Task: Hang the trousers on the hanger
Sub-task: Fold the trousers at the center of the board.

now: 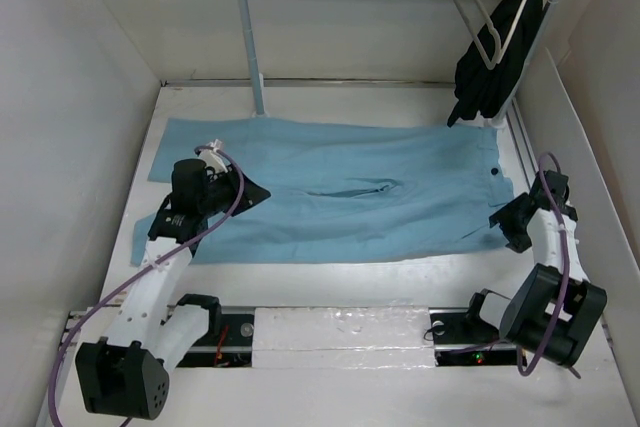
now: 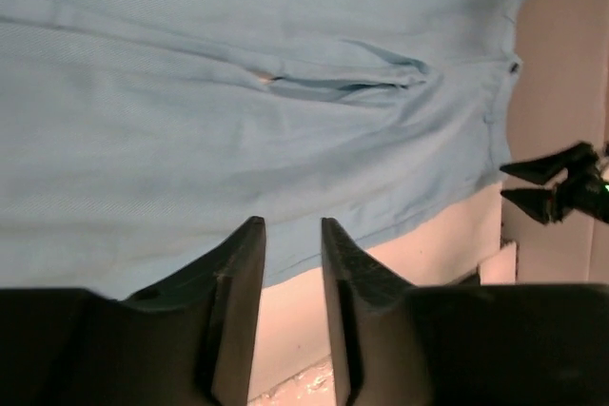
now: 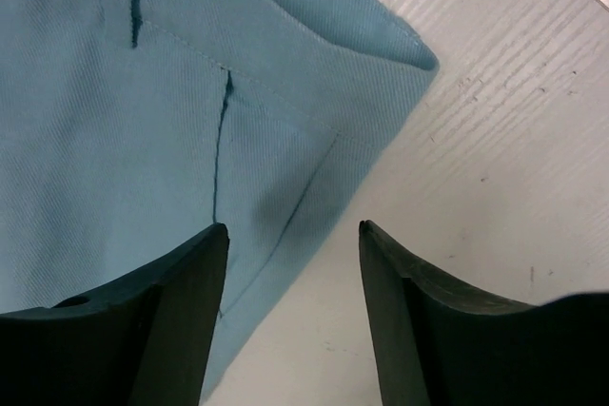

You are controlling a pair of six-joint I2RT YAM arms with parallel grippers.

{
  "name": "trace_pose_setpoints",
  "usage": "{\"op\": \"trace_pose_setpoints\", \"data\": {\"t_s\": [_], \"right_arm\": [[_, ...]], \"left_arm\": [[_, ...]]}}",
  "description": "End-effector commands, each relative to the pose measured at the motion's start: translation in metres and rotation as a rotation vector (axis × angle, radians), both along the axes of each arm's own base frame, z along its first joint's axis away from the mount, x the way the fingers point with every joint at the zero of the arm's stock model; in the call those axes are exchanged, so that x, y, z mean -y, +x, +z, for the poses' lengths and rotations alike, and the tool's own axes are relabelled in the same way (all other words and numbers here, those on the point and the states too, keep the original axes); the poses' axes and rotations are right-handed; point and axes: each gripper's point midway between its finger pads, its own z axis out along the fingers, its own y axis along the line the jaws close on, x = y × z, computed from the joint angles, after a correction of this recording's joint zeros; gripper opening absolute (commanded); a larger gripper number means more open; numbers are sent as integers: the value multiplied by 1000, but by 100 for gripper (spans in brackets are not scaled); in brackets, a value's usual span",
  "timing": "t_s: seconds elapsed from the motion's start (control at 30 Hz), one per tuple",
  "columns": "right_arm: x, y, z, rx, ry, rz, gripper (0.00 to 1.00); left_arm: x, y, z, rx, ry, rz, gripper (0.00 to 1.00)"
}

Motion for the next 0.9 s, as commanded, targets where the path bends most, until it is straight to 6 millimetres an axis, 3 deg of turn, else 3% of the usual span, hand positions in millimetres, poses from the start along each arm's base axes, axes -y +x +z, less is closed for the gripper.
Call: {"op": "trace_pose_setpoints", "data": {"t_s": [0.0,0.13,0.33,0.67,0.73,0.83,0.87], "right_arm": [[10,19,4,63,-8,-68,61],[9,21,-6,31,21,-77,58],[18,23,-9,11,-6,-104,55],[37,11,-31,-120,-57,-159,55],[38,14,-35,-129,-58,-139,32],[41,24,-23,-68,-77,-121,5],[43,28,-17,-41,-93,-103,2]], "left_arm": [[-24,-3,-4,-68,92,127,28],[-26,-9,-12,-118,100,141,43],[-29,-16,-20,-158,122,149,42],[-34,-20,-18,-158,149,155,41],[-36,-21,-22,-173,159,167,41],[-42,-22,-25,-185,181,195,40],[-46,-20,-26,-191,189,216,40]]}}
